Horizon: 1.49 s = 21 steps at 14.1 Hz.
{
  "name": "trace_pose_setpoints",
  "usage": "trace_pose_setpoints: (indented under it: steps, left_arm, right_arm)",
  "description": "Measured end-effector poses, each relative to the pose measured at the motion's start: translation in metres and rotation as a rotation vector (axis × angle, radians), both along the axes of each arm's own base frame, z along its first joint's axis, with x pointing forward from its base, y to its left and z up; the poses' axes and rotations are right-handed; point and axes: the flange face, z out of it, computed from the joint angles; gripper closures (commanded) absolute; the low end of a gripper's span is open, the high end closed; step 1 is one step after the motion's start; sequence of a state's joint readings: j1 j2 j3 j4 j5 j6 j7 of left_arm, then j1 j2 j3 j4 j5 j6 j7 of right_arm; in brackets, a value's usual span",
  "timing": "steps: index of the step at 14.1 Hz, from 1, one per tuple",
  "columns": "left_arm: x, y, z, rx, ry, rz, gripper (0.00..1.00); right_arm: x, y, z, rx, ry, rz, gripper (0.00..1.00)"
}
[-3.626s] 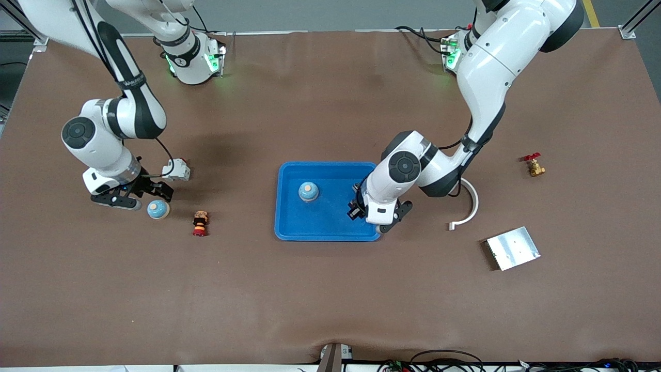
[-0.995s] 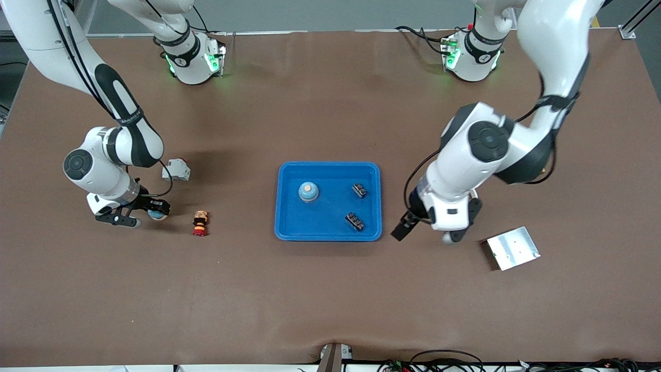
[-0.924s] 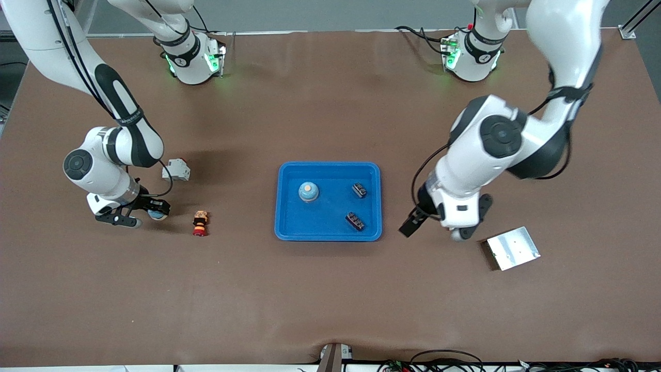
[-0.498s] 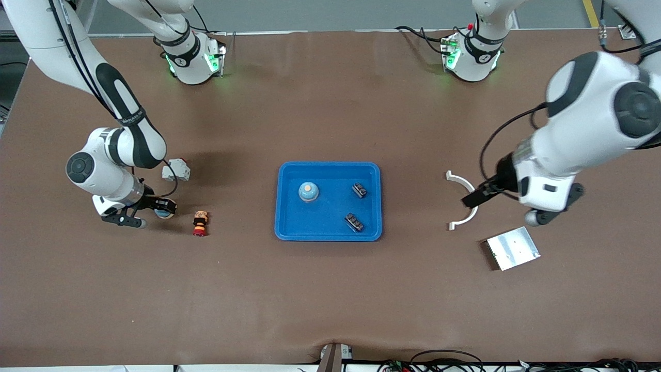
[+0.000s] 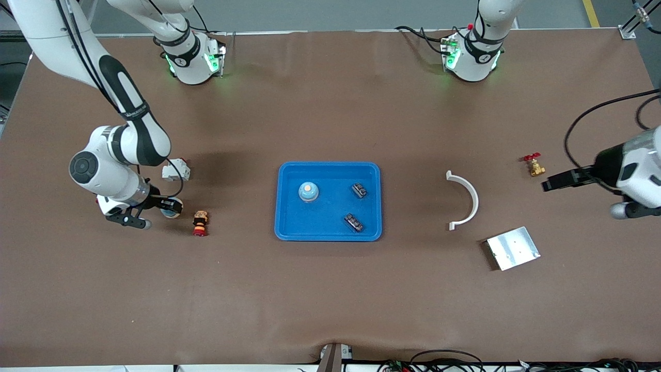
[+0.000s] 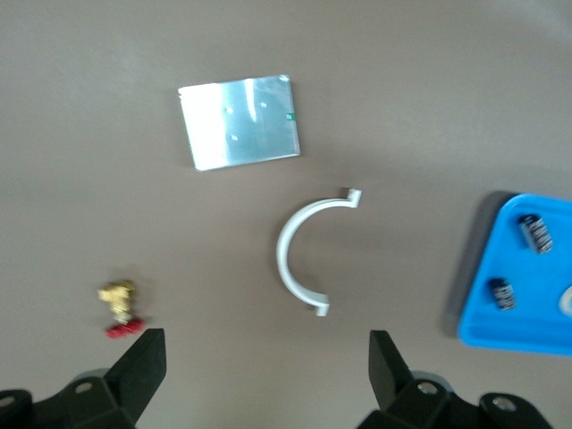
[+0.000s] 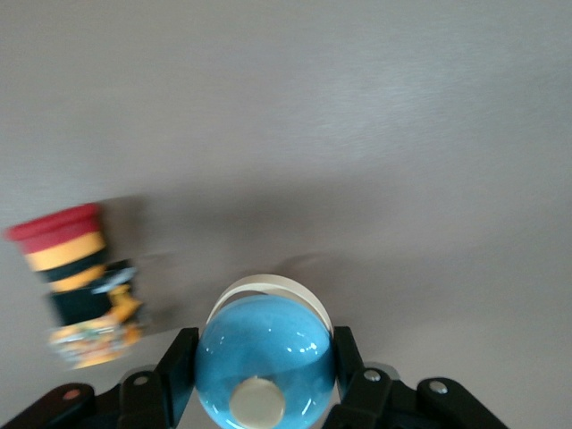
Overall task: Place electrolytic capacitor and blue bell in tray
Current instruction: 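Lift the bell with the right gripper while the left gripper returns to rest, then carry the blue bell over the tray with the right gripper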
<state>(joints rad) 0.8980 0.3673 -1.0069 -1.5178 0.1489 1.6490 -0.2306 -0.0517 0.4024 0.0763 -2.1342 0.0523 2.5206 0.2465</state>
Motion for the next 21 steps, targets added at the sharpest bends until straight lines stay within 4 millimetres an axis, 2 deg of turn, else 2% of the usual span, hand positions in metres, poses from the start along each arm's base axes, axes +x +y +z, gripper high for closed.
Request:
trace_pose_setpoints:
  steps: [2, 4, 6, 8, 11, 13, 16, 21]
  left_arm:
    - [-0.009, 0.034, 0.003, 0.015, -0.009, -0.064, 0.00]
    - [-0.024, 0.053, 0.005, 0.030, -0.002, -0.084, 0.00]
    - [-0.038, 0.050, 0.011, 0.035, 0.002, -0.094, 0.00]
    - [-0.052, 0.034, 0.013, 0.059, 0.013, -0.125, 0.00]
    - [-0.075, 0.013, 0.016, 0.078, 0.017, -0.117, 0.00]
    - [-0.083, 0.006, 0.022, 0.104, 0.004, -0.114, 0.00]
    - [-0.084, 0.005, 0.028, 0.120, -0.012, -0.107, 0.00]
    - [-0.085, 0.018, 0.028, 0.119, -0.015, -0.089, 0.00]
  right_arm:
    - [0.005, 0.035, 0.021, -0.001, 0.021, -0.041, 1.00]
    - [0.011, 0.074, 0.045, -0.004, 0.040, -0.091, 1.00]
    - [0.014, 0.110, 0.062, -0.003, 0.027, -0.136, 1.00]
    - [0.013, 0.139, 0.070, 0.000, 0.015, -0.169, 1.00]
    - [0.012, 0.164, 0.078, 0.005, 0.002, -0.209, 1.00]
    - [0.015, 0.175, 0.087, 0.013, -0.013, -0.236, 1.00]
    - [0.014, 0.196, 0.094, 0.022, -0.024, -0.273, 1.00]
    - [0.011, 0.241, 0.083, 0.025, -0.009, -0.341, 1.00]
